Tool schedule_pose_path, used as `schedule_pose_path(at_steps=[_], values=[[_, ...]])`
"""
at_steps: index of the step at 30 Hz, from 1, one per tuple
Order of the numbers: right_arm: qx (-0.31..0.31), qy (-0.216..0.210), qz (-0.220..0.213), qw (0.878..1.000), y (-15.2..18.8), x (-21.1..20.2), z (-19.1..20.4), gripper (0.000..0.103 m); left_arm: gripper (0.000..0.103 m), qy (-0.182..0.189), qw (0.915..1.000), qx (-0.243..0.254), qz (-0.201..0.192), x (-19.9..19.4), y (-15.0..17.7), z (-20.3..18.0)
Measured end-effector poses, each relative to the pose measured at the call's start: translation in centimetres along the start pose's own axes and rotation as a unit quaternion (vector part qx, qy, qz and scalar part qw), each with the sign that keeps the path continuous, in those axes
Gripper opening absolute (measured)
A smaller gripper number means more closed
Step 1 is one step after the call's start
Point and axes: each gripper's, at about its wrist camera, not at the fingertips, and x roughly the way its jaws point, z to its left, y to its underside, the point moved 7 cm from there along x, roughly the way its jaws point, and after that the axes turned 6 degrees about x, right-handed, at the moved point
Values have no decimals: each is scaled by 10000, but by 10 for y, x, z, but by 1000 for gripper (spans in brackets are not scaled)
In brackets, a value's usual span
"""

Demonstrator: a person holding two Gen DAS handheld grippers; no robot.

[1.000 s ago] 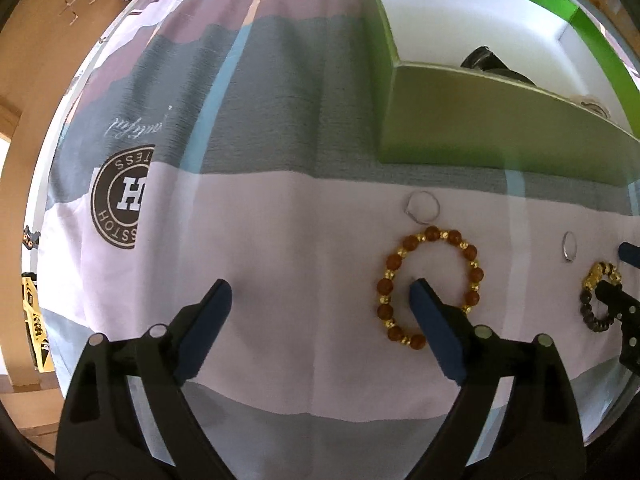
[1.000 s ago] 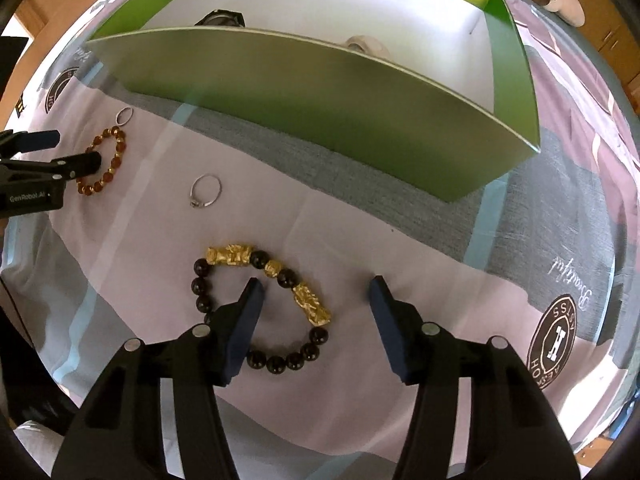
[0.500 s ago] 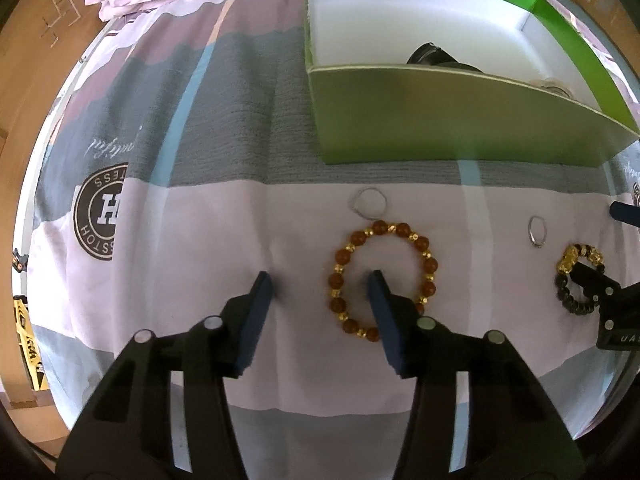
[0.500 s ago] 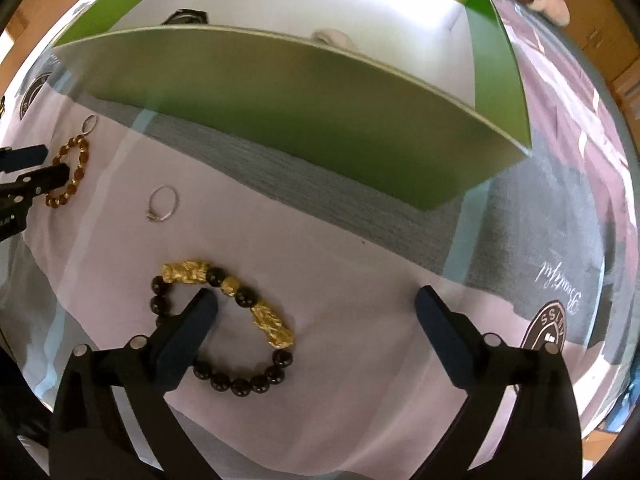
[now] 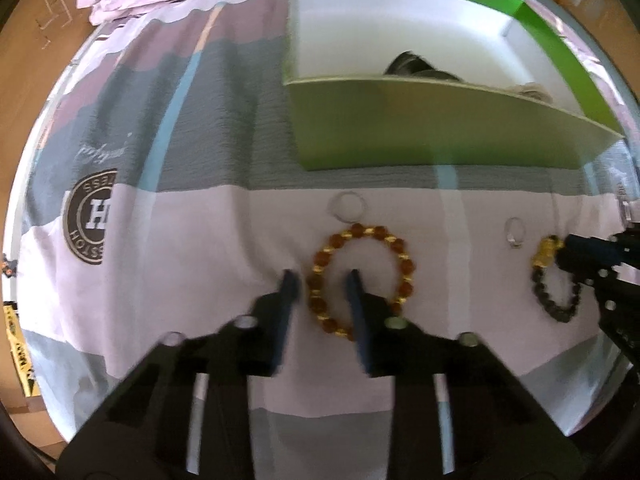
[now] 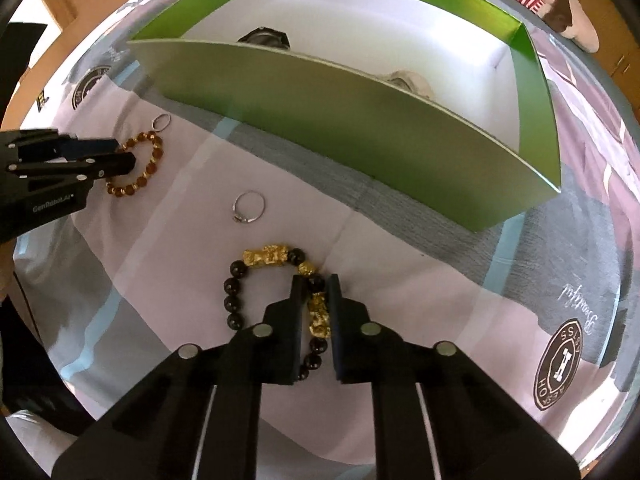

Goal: Organize jewelry
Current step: 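Close the right tool on the black-bead bracelet while the left tool closes on the amber bracelet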

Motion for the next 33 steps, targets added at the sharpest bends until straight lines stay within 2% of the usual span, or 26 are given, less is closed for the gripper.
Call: schedule_pose_path(at_steps=[2,5,8,11,13,15,16,17,21,25,28,31,33], values=[[60,-30,-5,10000,-1,-2,0,12,11,72,10000,36,-51,-2,-1,-2],[100,-57,23,9999,-4,-3,-14,12,11,442,9989,136,-97,-5,0,-13],[112,-58,43,9999,-3,-3,-11,12,11,781,9964,339,-30,-6,4,-31],[123,-74,67,9999,-2,-2,-8,13,11,503,9973,514,-143,-11,4,-33],[139,-84,85,9998,-1,-2,-11,14,14,472,9976,469,-181,-13,2,-28],[155,-24,81,9998,-1,-2,-8,19,24,509,9978,410,-143,-10,2,-25],[133,18,78,9999,0,-1,-7,19,25,472,9980,414,-111,-6,2,-24],[90,56,66,9999,-4,5,-16,19,25,445,9980,439,-86,-3,3,-25],[22,131,42,9999,0,7,-6,21,26,242,9976,638,-145,0,3,-31],[-6,156,34,9999,1,8,-1,21,26,240,9976,638,-140,2,3,-29],[-18,152,31,9999,4,3,-7,22,21,238,9974,667,-155,1,2,-28],[-3,163,21,9999,8,0,2,22,8,293,9971,676,-177,2,-1,-31],[-6,150,7,9999,8,-1,6,17,8,305,9972,656,-186,0,-1,-32]])
